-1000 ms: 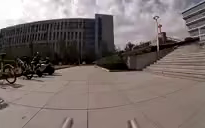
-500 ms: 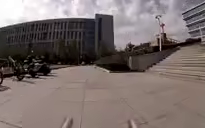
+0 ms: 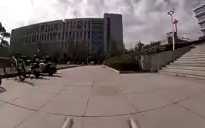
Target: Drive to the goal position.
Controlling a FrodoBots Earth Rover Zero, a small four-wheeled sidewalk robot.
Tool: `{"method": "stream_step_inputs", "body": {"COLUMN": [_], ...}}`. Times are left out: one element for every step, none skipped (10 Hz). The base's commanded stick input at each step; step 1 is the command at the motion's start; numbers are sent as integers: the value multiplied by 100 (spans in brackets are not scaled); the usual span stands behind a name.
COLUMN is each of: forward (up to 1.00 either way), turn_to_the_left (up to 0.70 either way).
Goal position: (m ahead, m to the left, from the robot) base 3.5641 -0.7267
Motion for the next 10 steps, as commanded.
{"method": "stream_step_inputs", "body": {"forward": [95,95,95,95,96,96,95,95,95,96], "turn_to_the_left": [1,1,10,28,28,0,-1,0,1,2]}}
